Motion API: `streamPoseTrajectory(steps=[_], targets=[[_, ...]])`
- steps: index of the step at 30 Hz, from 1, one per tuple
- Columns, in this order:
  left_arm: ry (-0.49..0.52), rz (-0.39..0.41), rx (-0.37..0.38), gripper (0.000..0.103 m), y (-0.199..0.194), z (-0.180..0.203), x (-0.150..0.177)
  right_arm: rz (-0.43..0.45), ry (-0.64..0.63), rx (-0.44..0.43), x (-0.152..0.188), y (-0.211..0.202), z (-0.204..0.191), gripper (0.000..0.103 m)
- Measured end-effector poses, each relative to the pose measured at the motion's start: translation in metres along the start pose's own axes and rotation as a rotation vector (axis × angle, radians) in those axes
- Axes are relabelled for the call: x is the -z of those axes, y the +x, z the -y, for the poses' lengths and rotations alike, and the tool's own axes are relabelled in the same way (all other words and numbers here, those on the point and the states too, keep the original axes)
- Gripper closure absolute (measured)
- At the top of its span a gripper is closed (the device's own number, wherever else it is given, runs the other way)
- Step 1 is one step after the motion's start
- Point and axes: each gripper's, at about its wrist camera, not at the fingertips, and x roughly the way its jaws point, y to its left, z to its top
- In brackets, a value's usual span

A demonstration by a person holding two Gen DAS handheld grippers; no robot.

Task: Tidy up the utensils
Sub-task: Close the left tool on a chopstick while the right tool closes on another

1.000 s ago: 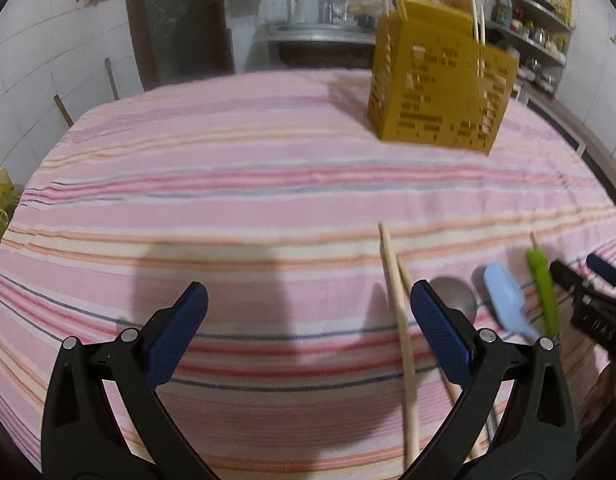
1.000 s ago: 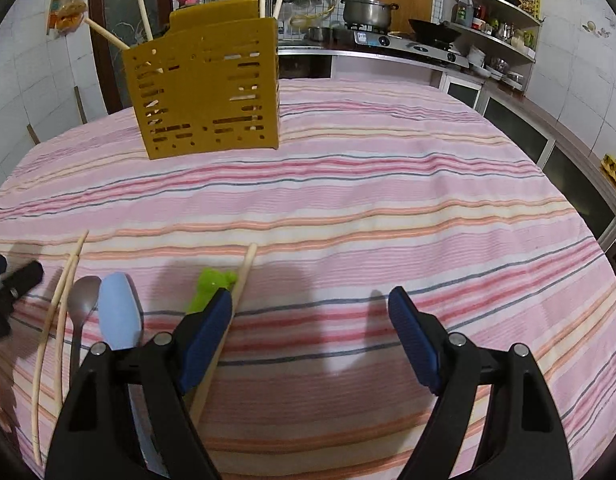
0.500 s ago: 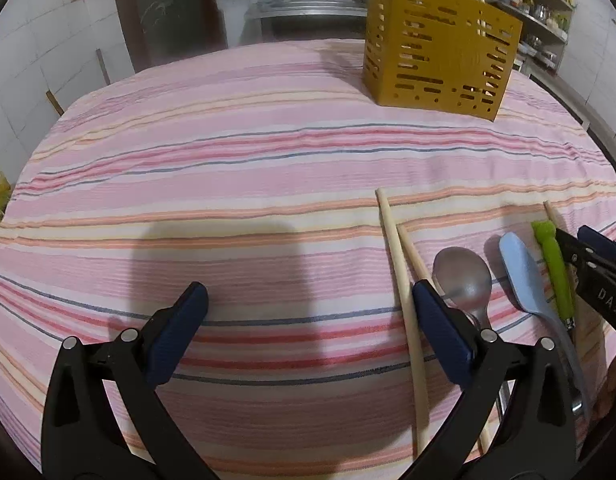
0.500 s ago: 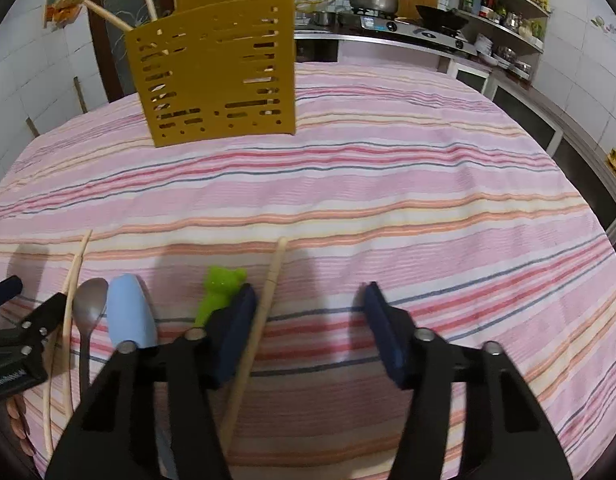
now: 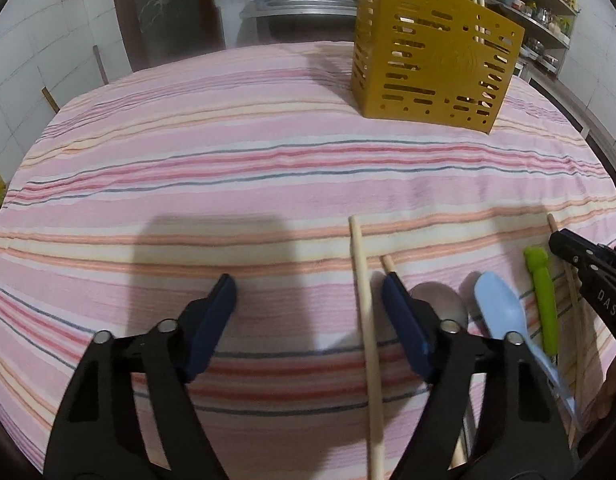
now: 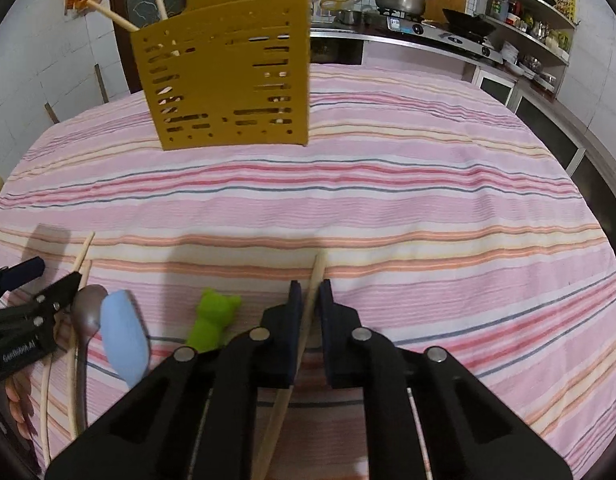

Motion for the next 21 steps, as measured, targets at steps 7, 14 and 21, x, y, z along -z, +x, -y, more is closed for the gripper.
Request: streamPoseTrajectory(steps=[7,14,21], targets=[[-0.022,-0.012,0.007,0.056,0.005,0.001,-0.007,-0.01,0.014,-0.027,-0.004,0.004,0.0,0.093],[-0.035,-0.01,0.002,0.07,0.006,0.007,-0.01,-0.007,0.021,-0.029,-0.005,0.008,-0.001,0.093],[0.019,-0.004,-0.018,0.084,-0.001,0.02,-0.002,-0.002,0.004,-0.014,-0.004,0.007,-0.005,0.093]])
